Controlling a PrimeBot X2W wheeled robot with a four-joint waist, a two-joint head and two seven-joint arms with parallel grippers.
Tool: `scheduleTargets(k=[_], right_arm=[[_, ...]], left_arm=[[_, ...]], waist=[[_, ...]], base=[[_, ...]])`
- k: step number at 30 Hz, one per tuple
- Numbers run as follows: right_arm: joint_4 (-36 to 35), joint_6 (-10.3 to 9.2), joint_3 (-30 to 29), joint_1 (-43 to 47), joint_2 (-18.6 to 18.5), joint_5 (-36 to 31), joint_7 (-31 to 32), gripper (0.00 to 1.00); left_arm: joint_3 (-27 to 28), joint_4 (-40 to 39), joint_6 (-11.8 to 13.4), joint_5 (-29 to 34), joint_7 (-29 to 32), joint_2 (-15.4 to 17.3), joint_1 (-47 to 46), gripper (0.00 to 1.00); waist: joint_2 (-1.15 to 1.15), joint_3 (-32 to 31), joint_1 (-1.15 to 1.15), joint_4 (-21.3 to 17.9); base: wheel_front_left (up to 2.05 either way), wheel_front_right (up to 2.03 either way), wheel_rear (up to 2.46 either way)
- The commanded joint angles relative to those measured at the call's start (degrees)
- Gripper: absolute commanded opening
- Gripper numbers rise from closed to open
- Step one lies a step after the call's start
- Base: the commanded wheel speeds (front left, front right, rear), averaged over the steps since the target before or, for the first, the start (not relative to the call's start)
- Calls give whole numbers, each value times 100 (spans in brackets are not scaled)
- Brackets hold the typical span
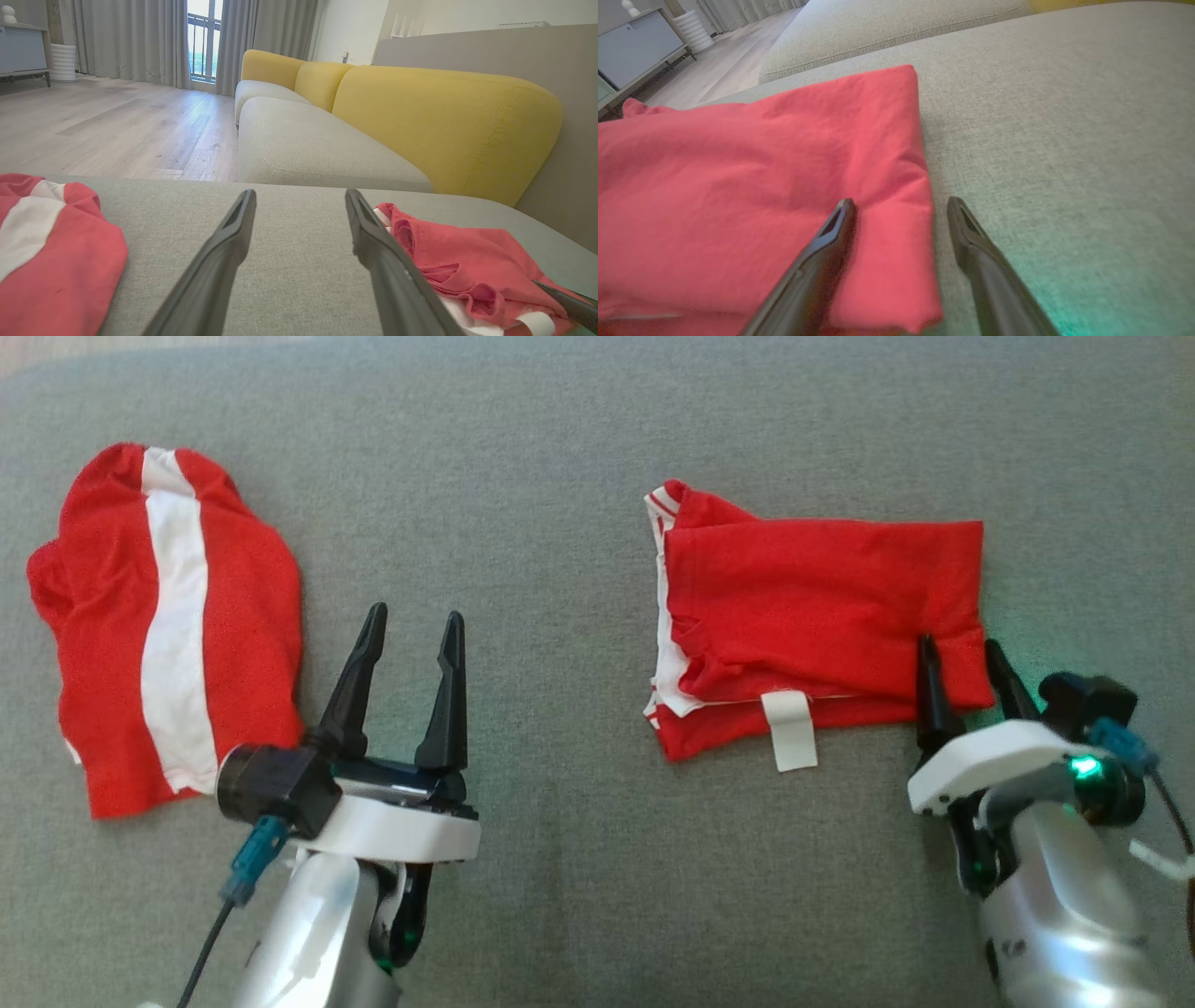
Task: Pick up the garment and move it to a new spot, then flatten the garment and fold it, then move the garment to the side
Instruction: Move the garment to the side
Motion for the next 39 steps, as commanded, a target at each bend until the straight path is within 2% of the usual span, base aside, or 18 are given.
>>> scheduleTargets(k=[1, 7, 8, 9, 13, 17, 22, 26, 31, 39], right_arm=[[-29, -4, 156, -133, -8, 14, 24, 100], [608, -4, 327, -389, -8, 82, 24, 100], [689, -4, 359, -419, -8, 88, 16, 61], [758, -4, 382, -448, -8, 91, -4, 0], [867, -4, 379, -556, -8, -88, -169, 0], [745, -4, 104, -666, -15, -627, -289, 0], [362, -4, -170, -768, -289, -1215, -309, 0], [70, -4, -264, -832, -741, -1438, -136, 0], [-179, -4, -333, -890, -1495, -1471, 159, 0], [-231, -4, -659, -1037, -2641, -1477, 450, 0]], left_arm=[[160, -163, -16, -11, -29, 37, -230, 100], [111, -169, -13, 143, -29, 37, -295, 100], [108, -168, -11, 136, -29, 37, -299, 100], [109, -169, -7, 128, -29, 37, -302, 100], [146, -167, 11, 88, -29, 37, -267, 100], [205, -171, 21, 41, -29, 37, -196, 100], [235, -206, 22, 13, -29, 37, -135, 100], [232, -240, 20, 6, -29, 37, -123, 100], [197, -275, 5, 20, -29, 37, -161, 100], [168, -308, -29, 51, -29, 37, -321, 100]], waist=[[0, 39, 0, 33], [0, 106, 0, 55], [0, 103, 0, 51], [0, 96, 0, 45], [0, 11, 0, -13], [0, -111, 0, -101], [0, -195, 0, -180], [0, -173, 0, -222], [0, -30, 0, -207], [0, 317, 0, -73]], base=[[0, 0, 0], [0, 0, 0], [0, 0, 0], [0, 0, 0], [0, 0, 0], [0, 0, 0], [0, 0, 0], [0, 0, 0], [0, 0, 0], [0, 0, 0]])
